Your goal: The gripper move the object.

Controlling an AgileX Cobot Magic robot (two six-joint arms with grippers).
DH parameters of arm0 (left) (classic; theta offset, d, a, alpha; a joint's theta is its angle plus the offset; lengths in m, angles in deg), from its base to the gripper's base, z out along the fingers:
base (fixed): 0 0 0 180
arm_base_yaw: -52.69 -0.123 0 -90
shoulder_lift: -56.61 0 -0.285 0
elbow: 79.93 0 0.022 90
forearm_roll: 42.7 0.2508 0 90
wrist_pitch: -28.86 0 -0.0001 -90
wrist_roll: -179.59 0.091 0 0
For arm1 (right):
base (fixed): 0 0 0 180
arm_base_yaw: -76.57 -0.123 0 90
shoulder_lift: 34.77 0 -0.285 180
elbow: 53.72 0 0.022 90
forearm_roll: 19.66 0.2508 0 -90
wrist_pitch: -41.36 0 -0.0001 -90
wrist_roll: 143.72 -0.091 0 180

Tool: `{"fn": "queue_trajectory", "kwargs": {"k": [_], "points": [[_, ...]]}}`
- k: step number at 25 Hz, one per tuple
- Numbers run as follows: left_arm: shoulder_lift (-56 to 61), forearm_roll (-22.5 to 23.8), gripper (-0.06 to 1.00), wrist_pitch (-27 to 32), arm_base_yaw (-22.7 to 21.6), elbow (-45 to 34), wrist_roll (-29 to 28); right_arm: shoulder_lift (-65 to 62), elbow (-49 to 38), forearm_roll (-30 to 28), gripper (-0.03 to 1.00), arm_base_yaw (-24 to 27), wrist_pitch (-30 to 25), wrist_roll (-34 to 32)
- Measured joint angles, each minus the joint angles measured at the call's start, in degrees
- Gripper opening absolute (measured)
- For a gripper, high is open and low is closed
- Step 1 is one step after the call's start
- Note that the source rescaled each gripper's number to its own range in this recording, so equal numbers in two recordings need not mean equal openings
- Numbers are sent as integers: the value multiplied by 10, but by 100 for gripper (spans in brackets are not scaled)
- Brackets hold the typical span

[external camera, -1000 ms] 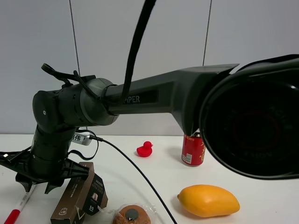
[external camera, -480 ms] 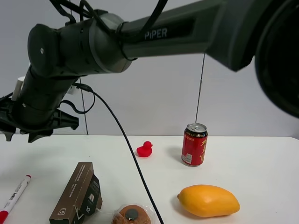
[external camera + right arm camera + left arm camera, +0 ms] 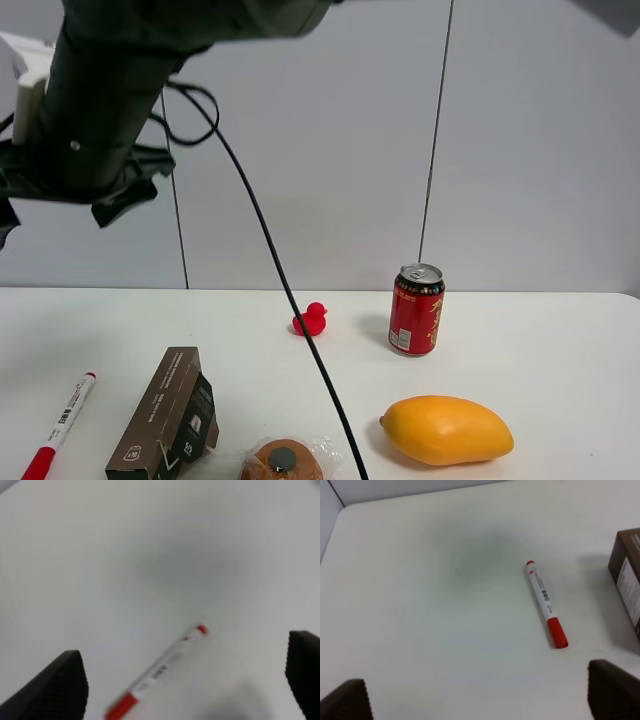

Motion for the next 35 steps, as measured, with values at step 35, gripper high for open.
{"fn": "queue_trajectory", "kwargs": {"k": [35], "points": [[0,0,100,0,0,0,0,-514,-389,-155,85,124,-221,-33]]}}
